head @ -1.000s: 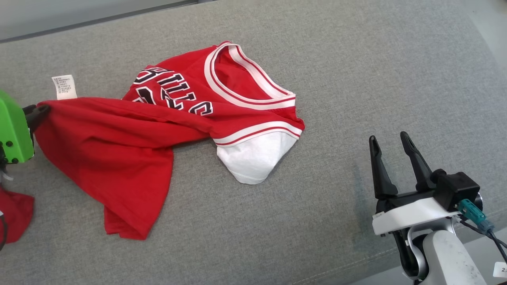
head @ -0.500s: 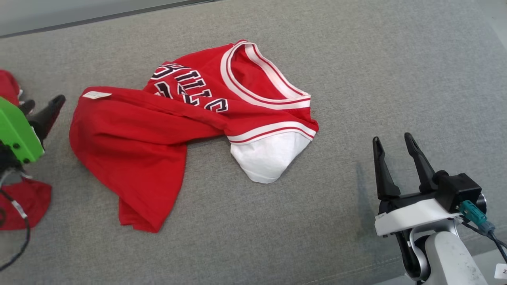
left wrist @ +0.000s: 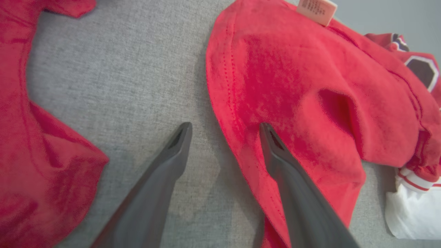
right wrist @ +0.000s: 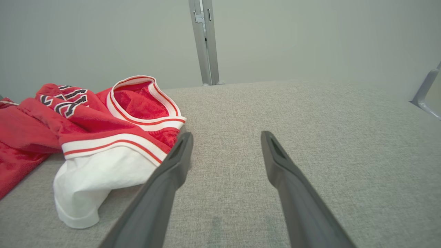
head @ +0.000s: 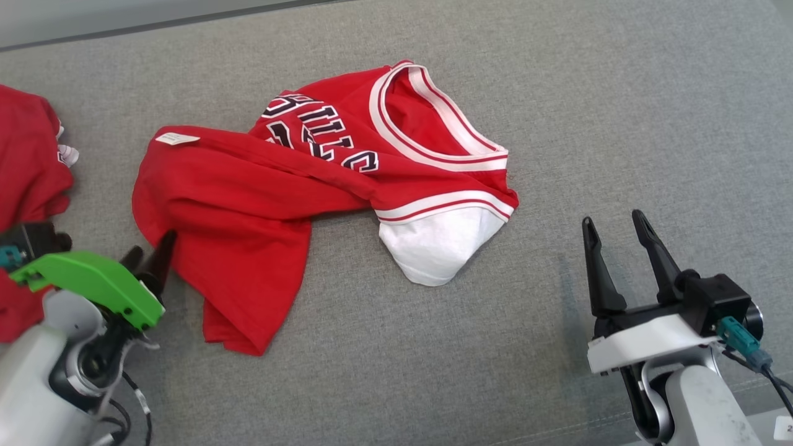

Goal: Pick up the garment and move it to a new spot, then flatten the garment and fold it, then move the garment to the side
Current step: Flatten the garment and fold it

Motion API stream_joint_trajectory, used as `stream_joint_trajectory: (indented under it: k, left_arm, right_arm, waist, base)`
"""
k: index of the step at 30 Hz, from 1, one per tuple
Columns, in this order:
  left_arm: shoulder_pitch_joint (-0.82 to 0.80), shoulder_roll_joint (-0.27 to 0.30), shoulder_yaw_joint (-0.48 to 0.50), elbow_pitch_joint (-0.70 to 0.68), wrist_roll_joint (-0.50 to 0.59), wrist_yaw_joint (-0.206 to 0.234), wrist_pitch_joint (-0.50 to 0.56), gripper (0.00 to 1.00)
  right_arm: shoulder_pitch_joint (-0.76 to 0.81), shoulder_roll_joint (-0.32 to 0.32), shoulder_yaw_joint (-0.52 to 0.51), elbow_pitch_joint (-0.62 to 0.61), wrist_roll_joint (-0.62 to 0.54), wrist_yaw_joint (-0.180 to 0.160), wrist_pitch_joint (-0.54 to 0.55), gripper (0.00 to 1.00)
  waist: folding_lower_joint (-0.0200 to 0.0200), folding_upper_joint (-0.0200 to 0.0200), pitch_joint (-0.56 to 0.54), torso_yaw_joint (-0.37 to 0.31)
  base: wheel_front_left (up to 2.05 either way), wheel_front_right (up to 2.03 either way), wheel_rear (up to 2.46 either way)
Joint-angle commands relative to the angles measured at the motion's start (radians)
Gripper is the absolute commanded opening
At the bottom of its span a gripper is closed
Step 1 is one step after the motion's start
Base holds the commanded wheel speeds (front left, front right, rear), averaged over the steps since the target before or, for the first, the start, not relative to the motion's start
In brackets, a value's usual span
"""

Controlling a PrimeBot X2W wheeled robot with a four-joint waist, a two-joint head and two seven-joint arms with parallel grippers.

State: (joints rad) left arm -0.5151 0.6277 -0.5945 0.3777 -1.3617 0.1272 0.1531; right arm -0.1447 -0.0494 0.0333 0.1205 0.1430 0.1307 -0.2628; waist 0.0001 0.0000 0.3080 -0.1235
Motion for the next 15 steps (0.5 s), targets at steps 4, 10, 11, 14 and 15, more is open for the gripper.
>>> stream_joint_trajectory:
  k: [4, 10, 11, 14, 15]
  left_arm:
    - [0.076, -0.044, 0.006, -0.004, -0.018, -0.018, -0.063, 1.00]
    - [0.144, -0.124, -0.009, -0.023, -0.054, -0.046, -0.094, 1.00]
    - [0.147, -0.135, -0.010, -0.025, -0.061, -0.051, -0.094, 0.84]
    - [0.149, -0.159, -0.012, -0.018, -0.069, -0.062, -0.090, 0.00]
    - [0.151, -0.165, -0.014, -0.012, -0.070, -0.064, -0.091, 0.00]
  right_arm:
    - [0.035, -0.003, -0.011, 0.001, -0.017, 0.000, -0.003, 1.00]
    - [0.046, -0.003, -0.008, 0.005, -0.027, 0.000, -0.003, 1.00]
    - [0.044, -0.003, -0.007, 0.005, -0.028, 0.000, -0.003, 1.00]
    - [0.037, -0.003, 0.001, 0.008, -0.028, 0.000, -0.003, 1.00]
    - [0.036, -0.003, 0.002, 0.009, -0.028, 0.000, -0.003, 1.00]
  waist:
    - [-0.0001, 0.0000, -0.025, 0.009]
    - [-0.0001, 0.0000, -0.048, 0.035]
    - [-0.0001, 0.0000, -0.049, 0.039]
    - [-0.0001, 0.0000, -0.051, 0.047]
    - [-0.0001, 0.0000, -0.052, 0.048]
  base:
    - [0.00, 0.00, 0.00]
    - [0.00, 0.00, 0.00]
    - [0.00, 0.00, 0.00]
    - [0.00, 0.00, 0.00]
    - [0.00, 0.00, 0.00]
